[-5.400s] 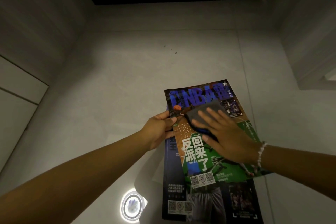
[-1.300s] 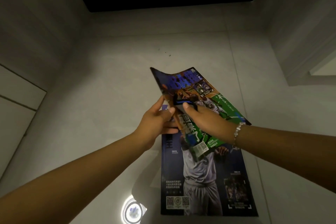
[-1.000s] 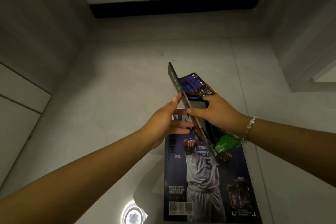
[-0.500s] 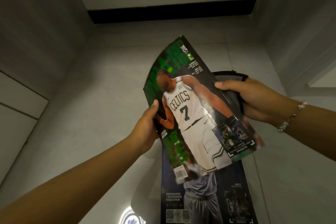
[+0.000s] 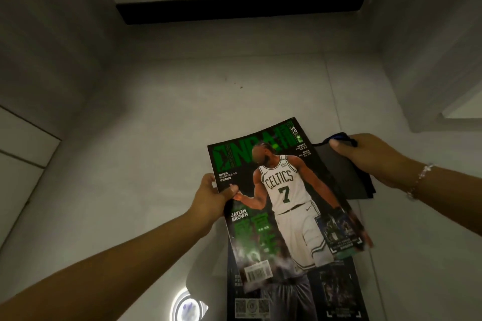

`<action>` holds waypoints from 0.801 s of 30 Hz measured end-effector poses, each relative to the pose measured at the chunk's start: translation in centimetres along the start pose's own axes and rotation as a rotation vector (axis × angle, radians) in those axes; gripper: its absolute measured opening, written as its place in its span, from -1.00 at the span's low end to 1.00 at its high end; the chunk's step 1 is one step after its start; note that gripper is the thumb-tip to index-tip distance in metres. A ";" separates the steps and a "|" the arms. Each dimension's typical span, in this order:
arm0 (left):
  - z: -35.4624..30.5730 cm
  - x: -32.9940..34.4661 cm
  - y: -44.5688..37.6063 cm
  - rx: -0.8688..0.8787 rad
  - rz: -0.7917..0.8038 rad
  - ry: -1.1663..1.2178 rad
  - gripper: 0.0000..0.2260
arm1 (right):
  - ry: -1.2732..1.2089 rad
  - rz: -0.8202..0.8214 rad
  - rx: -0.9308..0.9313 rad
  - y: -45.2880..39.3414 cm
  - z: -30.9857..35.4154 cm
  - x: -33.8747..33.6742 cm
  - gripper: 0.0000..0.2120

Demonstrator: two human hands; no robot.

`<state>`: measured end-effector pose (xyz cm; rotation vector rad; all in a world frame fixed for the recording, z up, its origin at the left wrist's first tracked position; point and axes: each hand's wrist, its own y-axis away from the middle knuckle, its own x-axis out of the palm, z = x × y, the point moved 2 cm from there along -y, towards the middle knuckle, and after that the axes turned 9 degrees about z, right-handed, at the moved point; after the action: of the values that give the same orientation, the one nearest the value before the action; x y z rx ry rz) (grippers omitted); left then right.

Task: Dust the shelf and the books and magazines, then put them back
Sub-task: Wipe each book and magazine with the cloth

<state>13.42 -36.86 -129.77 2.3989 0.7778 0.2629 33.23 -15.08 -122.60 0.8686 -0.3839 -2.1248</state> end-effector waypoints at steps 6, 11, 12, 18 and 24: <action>0.0 0.2 -0.4 0.026 0.022 -0.109 -0.76 | 0.279 -0.104 -0.128 -0.9 2.7 -0.2 -0.57; -0.1 0.0 -0.6 0.016 0.075 -0.118 -0.77 | 0.377 -0.218 -0.343 0.2 5.5 1.6 -0.65; -0.1 -0.1 -0.6 0.007 0.085 -0.109 -0.78 | 0.409 -0.218 -0.394 0.4 6.4 1.9 -0.66; -0.1 -0.6 -1.0 -0.071 0.085 -0.047 -0.88 | 0.562 0.296 -0.410 0.9 4.0 9.1 -0.62; 0.1 -0.7 -0.9 0.001 0.104 -0.097 -0.92 | 0.732 0.351 -0.549 -0.5 -1.5 11.5 -0.52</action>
<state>12.52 -36.73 -130.40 2.4371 0.6110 0.1853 28.82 -23.54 -129.11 1.0674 0.3860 -1.3543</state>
